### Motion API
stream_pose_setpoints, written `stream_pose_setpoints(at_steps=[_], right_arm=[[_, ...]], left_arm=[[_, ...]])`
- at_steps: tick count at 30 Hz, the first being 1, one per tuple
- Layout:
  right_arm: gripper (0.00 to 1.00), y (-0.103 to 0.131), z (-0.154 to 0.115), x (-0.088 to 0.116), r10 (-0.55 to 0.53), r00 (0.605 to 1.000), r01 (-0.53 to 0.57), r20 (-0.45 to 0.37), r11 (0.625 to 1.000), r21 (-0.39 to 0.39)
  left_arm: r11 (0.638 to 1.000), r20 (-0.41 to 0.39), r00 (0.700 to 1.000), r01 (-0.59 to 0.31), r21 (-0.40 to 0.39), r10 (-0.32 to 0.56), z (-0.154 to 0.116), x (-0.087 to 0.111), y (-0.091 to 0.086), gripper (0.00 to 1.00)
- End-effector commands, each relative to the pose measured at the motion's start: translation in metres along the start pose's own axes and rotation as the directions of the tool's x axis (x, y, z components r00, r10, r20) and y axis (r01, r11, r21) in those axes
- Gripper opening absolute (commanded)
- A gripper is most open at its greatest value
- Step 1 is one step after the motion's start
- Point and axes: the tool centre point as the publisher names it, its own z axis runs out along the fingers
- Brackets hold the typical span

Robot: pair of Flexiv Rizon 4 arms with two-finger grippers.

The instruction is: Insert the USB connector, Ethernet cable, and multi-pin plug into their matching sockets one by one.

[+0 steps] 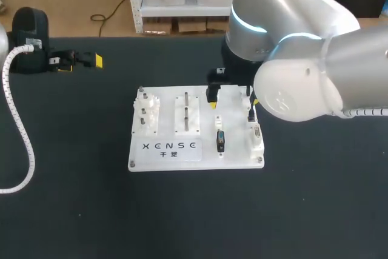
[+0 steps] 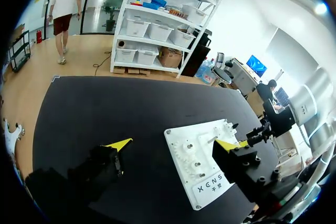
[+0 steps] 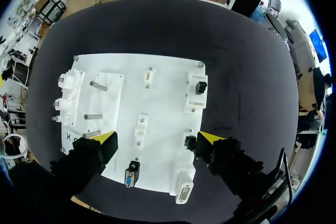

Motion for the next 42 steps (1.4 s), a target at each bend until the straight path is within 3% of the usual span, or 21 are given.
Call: stream_pose_setpoints(at_steps=[1,21,42], right_arm=[[1.0,0.006,-0.008,0.01,0.0,1.0,0.0,0.003,1.0,0.004],[1.0,0.035,-0.004,0.032,-0.022,0.998,0.022,-0.053,1.0,-0.002],[1.0,0.041,0.011,0.05,-0.063,0.992,0.067,-0.111,0.997,0.027]], left_arm=[[1.0,0.0,1.0,0.0,0.0,0.0,0.0,0.0,0.0,1.0],[1.0,0.0,1.0,0.0,0.0,0.0,0.0,0.0,0.0,1.0],[1.0,0.0,1.0,0.0,0.0,0.0,0.0,0.0,0.0,1.0]])
